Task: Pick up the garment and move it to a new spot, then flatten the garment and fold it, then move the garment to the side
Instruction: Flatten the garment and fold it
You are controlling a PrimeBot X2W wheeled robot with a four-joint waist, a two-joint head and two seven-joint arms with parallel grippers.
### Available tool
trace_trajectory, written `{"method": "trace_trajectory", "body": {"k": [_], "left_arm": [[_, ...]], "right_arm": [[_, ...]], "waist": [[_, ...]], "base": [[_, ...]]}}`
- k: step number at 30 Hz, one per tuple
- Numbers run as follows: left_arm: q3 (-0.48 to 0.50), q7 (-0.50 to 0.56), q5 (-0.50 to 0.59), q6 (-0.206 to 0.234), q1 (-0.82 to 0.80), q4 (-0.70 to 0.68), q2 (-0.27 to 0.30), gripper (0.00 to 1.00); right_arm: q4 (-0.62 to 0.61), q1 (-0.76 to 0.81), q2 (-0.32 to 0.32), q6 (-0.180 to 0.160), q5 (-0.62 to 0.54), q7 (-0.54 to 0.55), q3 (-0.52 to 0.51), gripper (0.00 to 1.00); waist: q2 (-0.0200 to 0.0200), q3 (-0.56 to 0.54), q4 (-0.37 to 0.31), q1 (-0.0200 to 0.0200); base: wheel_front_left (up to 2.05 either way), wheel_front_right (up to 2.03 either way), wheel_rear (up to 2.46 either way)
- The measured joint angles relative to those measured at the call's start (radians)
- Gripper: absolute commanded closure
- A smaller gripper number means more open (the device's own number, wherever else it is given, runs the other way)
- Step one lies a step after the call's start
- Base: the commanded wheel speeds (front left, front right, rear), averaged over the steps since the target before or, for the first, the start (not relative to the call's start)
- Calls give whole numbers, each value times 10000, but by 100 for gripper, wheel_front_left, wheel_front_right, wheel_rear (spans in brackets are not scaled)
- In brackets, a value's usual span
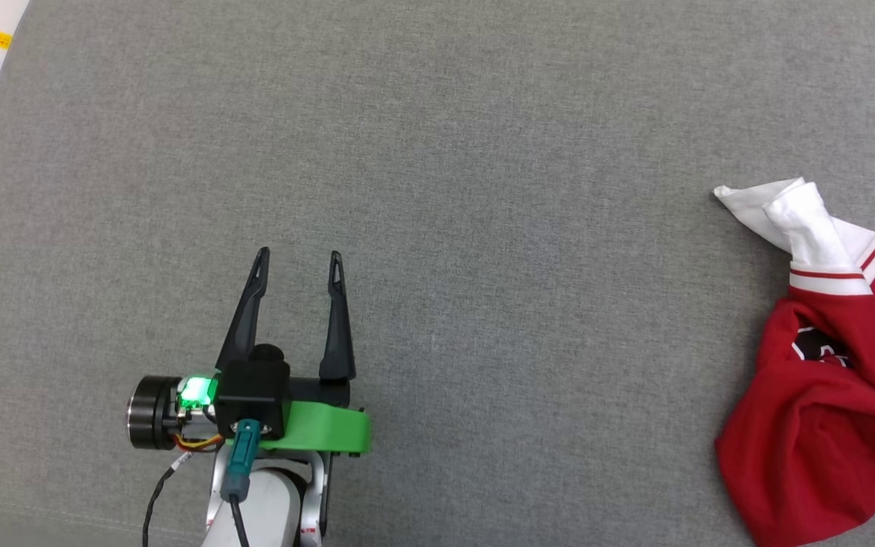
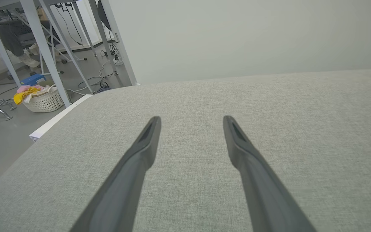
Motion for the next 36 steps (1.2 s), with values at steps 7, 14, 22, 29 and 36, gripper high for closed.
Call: {"method": "trace_trajectory", "body": {"k": [7, 14, 22, 29, 36], "left_arm": [[69, 0, 0, 15, 35, 81, 15, 0], [90, 0, 0, 17, 394, 111, 56, 0], [123, 0, 0, 40, 763, 81, 109, 0], [105, 0, -2, 40, 875, 69, 128, 0], [0, 0, -8, 15, 849, 48, 113, 0]], "right_arm": [[-29, 8, 209, -31, 326, -2265, 117, 100], [-1682, 648, 38, -21, 345, -3835, -545, 100], [-4199, 2061, 23, -21, -65, -4044, -2441, 100], [-5969, 2413, 416, -21, -403, -3494, -3083, 100], [-5990, 871, 491, -21, -449, -3133, -1712, 100]], "waist": [[1, -399, -145, 0], [1, -1104, -397, 1], [1, -1740, -578, 1], [1, -1927, -514, 1], [1, -1814, -133, 1]], "base": [[0, 0, 0], [0, 0, 0], [0, 0, 0], [0, 0, 0], [0, 0, 0]]}}
